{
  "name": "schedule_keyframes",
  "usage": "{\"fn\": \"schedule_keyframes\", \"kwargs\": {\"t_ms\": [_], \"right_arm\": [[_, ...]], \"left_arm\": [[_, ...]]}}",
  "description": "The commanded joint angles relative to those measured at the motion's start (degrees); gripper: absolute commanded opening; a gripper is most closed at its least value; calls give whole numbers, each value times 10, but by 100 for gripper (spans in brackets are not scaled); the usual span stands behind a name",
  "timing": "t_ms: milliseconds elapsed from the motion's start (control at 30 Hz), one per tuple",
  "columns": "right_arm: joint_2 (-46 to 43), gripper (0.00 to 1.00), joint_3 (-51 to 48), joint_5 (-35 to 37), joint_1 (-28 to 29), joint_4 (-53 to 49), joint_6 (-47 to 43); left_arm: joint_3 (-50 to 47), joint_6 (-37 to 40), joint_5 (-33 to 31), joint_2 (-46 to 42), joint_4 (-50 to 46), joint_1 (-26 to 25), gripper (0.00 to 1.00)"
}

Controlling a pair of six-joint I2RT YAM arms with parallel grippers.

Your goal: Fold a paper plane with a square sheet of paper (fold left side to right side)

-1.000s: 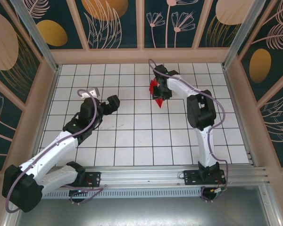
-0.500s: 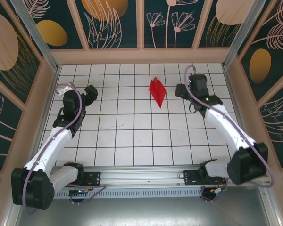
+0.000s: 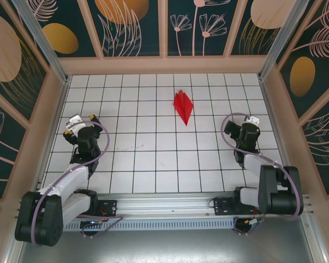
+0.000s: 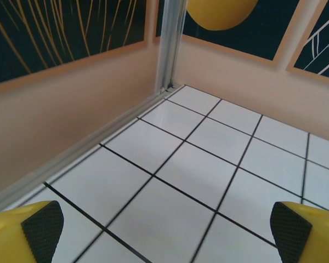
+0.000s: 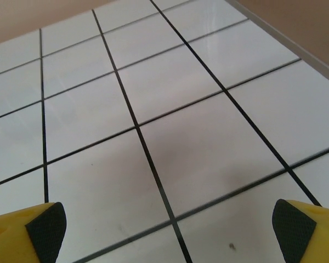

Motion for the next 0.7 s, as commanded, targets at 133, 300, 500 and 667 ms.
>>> {"fn": "schedule_keyframes", "kwargs": {"t_ms": [133,300,500,667], "right_arm": [[90,99,-34,-76,3,301,-84],[143,99,-57,-101,4,383,-94],[147,99,-44,-119,-8,364,-85],[147,99,-45,-118,-8,364,-86]], "left_arm": [[-55,133,55,86,254,10,99],[-73,153,129,160,355,23,99],[-74,144,204,240,431,45,99],[-65,141,239,263,428,58,99]]}}
